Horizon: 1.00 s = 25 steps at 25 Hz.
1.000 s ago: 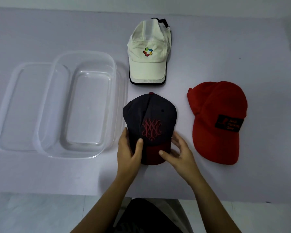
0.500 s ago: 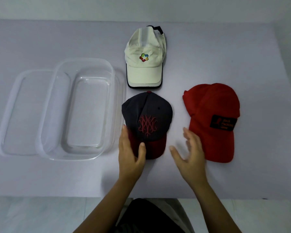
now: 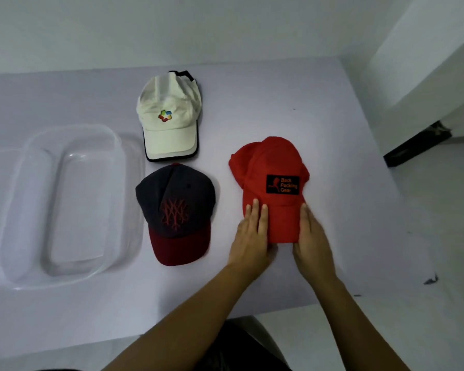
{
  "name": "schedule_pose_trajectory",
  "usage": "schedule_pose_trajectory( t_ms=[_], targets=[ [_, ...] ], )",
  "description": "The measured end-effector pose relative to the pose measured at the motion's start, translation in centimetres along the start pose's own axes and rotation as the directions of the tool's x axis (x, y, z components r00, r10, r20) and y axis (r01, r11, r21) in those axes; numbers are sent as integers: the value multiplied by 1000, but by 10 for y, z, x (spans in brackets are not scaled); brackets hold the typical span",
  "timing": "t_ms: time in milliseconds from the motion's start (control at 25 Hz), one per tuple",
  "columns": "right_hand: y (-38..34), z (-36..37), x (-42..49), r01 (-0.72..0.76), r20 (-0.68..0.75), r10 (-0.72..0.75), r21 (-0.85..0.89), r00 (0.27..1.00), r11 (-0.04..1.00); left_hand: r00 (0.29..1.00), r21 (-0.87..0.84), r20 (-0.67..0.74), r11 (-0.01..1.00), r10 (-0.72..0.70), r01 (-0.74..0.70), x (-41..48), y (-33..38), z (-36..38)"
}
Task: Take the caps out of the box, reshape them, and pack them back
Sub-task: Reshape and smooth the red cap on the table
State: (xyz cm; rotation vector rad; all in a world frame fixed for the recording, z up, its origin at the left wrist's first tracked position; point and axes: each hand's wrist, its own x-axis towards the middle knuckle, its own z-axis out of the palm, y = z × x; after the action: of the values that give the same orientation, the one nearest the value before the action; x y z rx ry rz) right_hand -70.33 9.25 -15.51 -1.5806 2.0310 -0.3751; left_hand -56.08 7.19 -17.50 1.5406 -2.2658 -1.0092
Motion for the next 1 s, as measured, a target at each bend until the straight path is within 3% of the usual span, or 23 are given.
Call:
schedule_pose_trajectory(
  t_ms=[80,160,240,320,480,600,680,800,880,1000],
  targets=[
    [-6,-10,-2,61,-59,-64,-49,996,997,993,53,-114,999,-8,14,10,10,-6],
    [-9,-26,2,64,-107,-64,-1,992,998,976,110,-207,993,74,-52,11,15,-15],
    [-9,-46,9,50,-82,-43,88,996,995,955,146,-241,979,173,-140,8,17,-26],
    [-14,-62,14,127,-97,-117,106,988,986,932,110,-249,964,262,-241,7,19,-41],
    [-32,-76,15,300,-147,-286,82,947,950,925,-132,-305,952,226,-276,11,29,-89],
    [-53,-81,7,298,-116,-276,429,954,853,901,-176,-352,927,254,-330,6,35,-112],
    [-72,-82,-2,299,-121,-282,571,952,765,904,-282,-355,895,237,-345,-1,41,-120],
    [-101,-74,-17,246,-99,-263,747,960,618,940,-576,-315,760,134,-301,-13,54,-122],
    [-111,-68,-21,221,-99,-234,784,967,581,952,-718,-301,643,62,-269,-22,59,-120],
    [-115,-64,-23,236,-109,-251,795,962,559,948,-753,-319,608,-4,-252,-28,62,-120]
  ],
)
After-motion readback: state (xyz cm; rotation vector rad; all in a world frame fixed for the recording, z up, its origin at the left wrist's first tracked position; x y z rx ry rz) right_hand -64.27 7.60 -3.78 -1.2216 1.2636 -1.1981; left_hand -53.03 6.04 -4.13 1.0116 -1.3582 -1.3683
